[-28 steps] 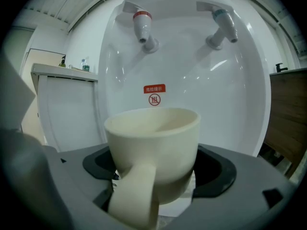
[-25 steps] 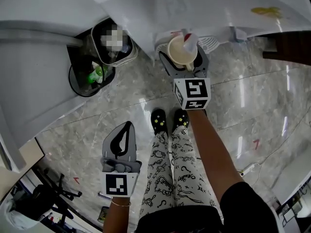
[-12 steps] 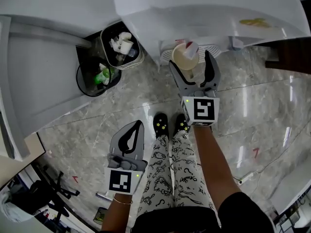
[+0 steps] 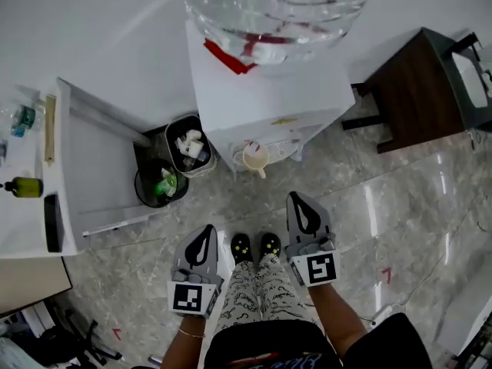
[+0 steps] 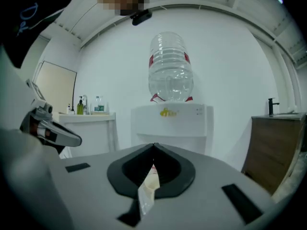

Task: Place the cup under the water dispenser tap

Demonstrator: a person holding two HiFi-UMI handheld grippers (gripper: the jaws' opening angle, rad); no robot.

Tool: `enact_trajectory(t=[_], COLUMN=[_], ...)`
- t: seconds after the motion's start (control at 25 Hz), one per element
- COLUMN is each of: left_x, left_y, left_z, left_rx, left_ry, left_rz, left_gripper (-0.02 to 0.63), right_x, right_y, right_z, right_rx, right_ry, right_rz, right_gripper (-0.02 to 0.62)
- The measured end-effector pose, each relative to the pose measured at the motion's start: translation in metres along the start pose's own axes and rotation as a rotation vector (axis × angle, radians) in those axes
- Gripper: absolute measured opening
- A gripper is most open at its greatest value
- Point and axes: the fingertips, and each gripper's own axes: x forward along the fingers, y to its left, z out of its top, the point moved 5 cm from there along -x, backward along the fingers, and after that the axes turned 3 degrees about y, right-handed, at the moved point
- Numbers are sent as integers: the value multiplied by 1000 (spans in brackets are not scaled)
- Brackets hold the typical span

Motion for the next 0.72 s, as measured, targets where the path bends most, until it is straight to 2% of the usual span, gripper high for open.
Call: enact_trajectory(t=[0.08, 0.28, 0.52, 0.6, 0.72], left_x=[-15, -39, -51, -56, -62], left_y=[-10, -37, -80, -83, -84], left_z=[31, 96, 134, 143, 146], left_rx=[9, 132, 150, 178, 170], left_ry=[-23, -77, -138, -146, -140], left_rz=[-20, -64, -177, -191, -186], left_gripper=[-3, -3, -3, -3, -3], right_x=[-20, -62, -100, -106, -112], right_y=[-1, 1, 3, 5, 6], right_z=[32, 107, 132, 140, 143], right_rx=[40, 102, 200, 221, 233], right_ry=[24, 43, 28, 29, 34], right_rz=[34, 114, 199, 198, 186], right_gripper=[12, 12, 11, 12, 11])
